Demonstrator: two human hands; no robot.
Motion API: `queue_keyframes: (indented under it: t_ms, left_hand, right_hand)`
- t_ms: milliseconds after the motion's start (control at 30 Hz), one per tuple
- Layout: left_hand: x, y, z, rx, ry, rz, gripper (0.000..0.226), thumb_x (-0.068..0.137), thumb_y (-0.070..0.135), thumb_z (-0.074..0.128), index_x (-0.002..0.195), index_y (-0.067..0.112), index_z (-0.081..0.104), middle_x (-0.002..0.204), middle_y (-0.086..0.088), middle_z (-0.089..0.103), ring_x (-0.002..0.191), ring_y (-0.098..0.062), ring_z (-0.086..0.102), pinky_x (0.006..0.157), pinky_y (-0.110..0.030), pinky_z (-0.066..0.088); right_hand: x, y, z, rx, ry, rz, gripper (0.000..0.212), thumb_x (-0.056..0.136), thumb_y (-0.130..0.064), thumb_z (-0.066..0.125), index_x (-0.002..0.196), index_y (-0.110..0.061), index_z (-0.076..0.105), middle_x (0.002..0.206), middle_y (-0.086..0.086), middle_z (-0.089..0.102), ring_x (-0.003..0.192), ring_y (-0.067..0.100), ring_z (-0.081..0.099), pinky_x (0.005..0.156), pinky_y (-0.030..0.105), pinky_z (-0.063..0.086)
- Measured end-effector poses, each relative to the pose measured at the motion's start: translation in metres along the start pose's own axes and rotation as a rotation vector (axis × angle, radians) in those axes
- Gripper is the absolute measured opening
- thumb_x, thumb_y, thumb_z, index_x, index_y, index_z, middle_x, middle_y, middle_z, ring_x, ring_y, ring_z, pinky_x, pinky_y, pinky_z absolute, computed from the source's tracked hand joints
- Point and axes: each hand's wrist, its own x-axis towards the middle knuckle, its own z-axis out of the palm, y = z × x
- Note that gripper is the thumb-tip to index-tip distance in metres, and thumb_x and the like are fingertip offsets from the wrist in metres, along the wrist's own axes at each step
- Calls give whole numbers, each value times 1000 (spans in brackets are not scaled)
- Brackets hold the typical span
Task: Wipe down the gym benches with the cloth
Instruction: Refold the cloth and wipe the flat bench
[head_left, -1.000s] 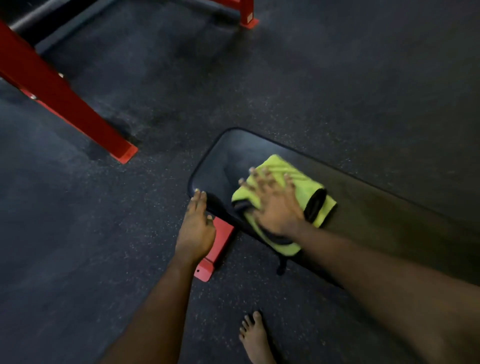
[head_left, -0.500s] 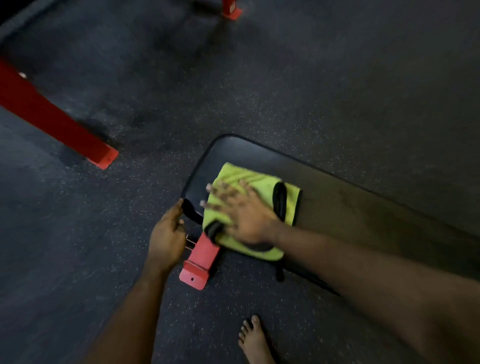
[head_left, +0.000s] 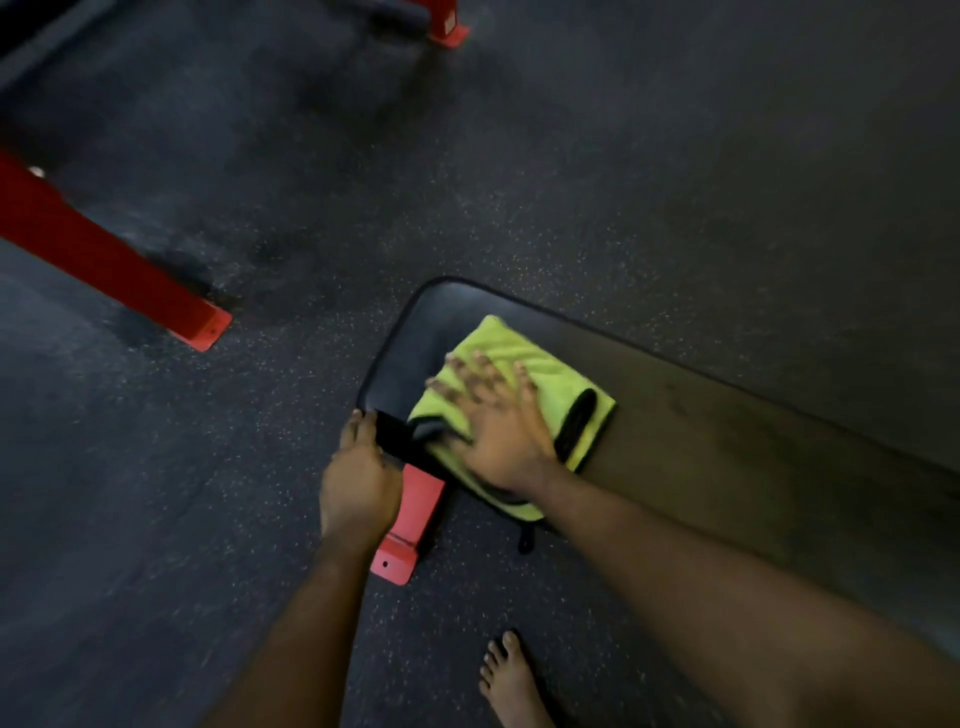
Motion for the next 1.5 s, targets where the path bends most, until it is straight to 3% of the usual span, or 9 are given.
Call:
queue_keyframes:
  t_ms: [167,333,467,567,667,867,1067,1133,1500]
  left_hand:
    - [-22,10,5,-24,-72,-28,66,91,-3,38,154,11,24,163,-6,15,146,-25,27,117,-38,27]
    - [-69,33,-22,-57,-114,52,62,90,-5,35,149,15,36,148,-8,44,125,-26,51,104,-39,43]
    - [-90,59,-47,-115,-135,99,59,94,-1,37,149,19,37,146,-9,47,115,-28,57,98,-46,48]
    - [-152,112,-111,-163,-123,142,62,90,-8,39,147,16,42,143,-10,51,120,-19,54,102,-30,42]
    - [-174,150,-149,-168,-53,286,68,83,-12,41,145,15,45,145,-9,50,131,-21,48,105,-19,32]
    - [-236,224,-238,-307,-15,532,80,71,-24,37,135,22,54,147,-7,45,131,-21,48,111,-36,39]
    - [-292,290,-312,-179,-225,616,46,85,-1,60,119,28,61,120,1,65,108,-18,64,101,-44,49]
    - [-298,307,-323,-96,-223,603,14,87,14,68,99,17,60,97,-1,66,93,-16,63,94,-46,51]
    - [-384,387,-395,-51,151,682,18,99,37,53,105,20,54,103,-2,58,94,-20,57,76,-29,41]
  right_hand:
    - [-39,71,-14,49,79,505,62,94,-57,41,152,-40,29,165,-8,16,152,21,9,118,55,6]
    - [-103,35,-32,249,-41,429,52,95,-36,58,145,-29,47,159,-5,33,150,21,22,119,42,17]
    - [-108,16,-76,858,-18,506,33,88,-9,65,121,-15,67,122,4,65,116,22,59,89,22,40]
    - [-153,-4,-182,1136,43,486,26,89,2,63,94,-24,63,111,4,58,104,17,61,85,21,42]
    - [-173,-13,-263,1350,69,393,24,89,6,62,102,-15,65,92,-5,68,80,0,65,73,18,50]
    - [-228,-16,-401,1411,139,20,31,88,15,56,106,-9,59,94,5,62,83,6,62,77,19,49]
    - [-284,-10,-498,1450,215,-135,27,86,7,55,101,-15,57,93,5,60,89,13,58,78,25,50]
    - [-292,-10,-517,1450,242,-140,29,90,10,49,98,-17,57,88,0,61,84,11,59,75,23,49]
    - [-358,10,-592,1440,467,144,29,96,-22,39,90,-23,68,80,-3,68,77,15,62,75,34,46]
